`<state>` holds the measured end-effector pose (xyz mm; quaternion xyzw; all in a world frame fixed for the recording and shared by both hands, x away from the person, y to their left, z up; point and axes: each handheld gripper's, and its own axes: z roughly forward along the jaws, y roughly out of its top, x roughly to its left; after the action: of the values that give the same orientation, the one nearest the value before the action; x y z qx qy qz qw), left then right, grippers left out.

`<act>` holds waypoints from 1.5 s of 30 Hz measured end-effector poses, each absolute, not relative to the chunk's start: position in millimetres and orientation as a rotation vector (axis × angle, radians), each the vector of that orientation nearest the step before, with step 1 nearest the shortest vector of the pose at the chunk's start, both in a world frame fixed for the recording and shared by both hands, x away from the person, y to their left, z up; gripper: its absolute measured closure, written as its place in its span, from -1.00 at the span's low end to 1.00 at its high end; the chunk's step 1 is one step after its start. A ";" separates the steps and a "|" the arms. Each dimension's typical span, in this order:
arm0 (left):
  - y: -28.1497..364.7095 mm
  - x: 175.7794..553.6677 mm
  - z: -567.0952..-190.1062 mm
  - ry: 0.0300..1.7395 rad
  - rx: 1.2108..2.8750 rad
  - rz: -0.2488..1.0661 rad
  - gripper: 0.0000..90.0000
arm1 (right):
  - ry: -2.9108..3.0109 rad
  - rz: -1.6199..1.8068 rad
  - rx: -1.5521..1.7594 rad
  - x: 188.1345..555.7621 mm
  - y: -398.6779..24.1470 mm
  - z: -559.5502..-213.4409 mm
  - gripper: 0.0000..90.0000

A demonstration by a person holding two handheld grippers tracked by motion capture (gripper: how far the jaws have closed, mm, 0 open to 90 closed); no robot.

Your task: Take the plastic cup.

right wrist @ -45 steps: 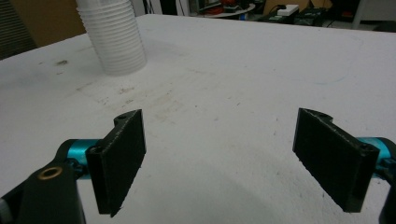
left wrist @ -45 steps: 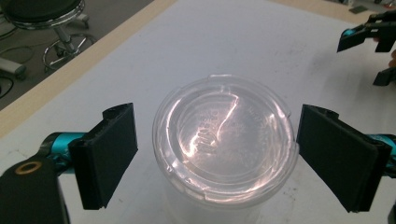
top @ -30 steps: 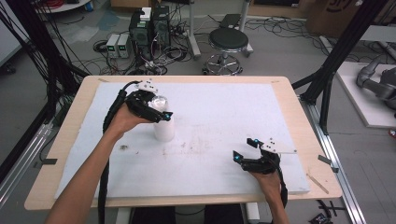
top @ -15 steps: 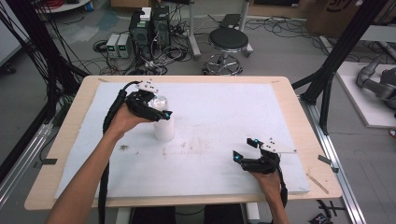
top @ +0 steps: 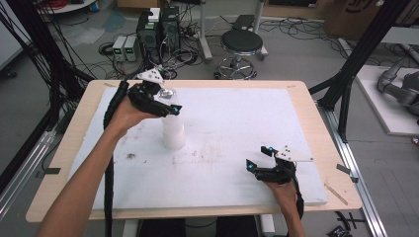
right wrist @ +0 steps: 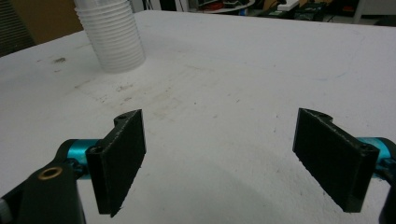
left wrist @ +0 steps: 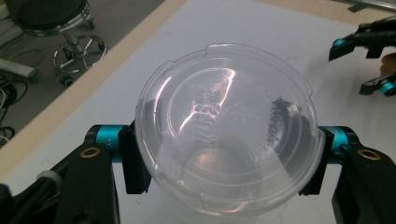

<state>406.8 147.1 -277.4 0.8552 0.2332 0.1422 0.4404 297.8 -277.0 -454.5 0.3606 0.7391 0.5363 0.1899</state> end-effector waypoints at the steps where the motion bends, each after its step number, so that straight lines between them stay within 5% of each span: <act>1: 148.0 405.5 -267.9 0.569 2.116 0.365 -0.20 | 2.077 1.507 1.016 297.8 -276.9 -454.5 -0.62; 9: 156.4 394.6 -214.8 0.550 2.073 0.444 -0.19 | 2.078 1.504 1.014 297.6 -276.3 -454.4 -0.62; 16: 162.8 388.4 -210.6 0.532 2.056 0.438 -0.19 | 2.079 1.505 1.015 297.8 -276.4 -454.5 -0.62; 45: 122.3 303.0 -340.5 0.222 1.817 0.103 -0.20 | 2.077 1.496 1.021 298.2 -276.0 -454.5 -0.62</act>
<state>303.0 122.3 -340.5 0.7865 0.0960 0.0444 0.6085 298.2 -276.0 -454.5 0.3635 0.7398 0.5328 0.1915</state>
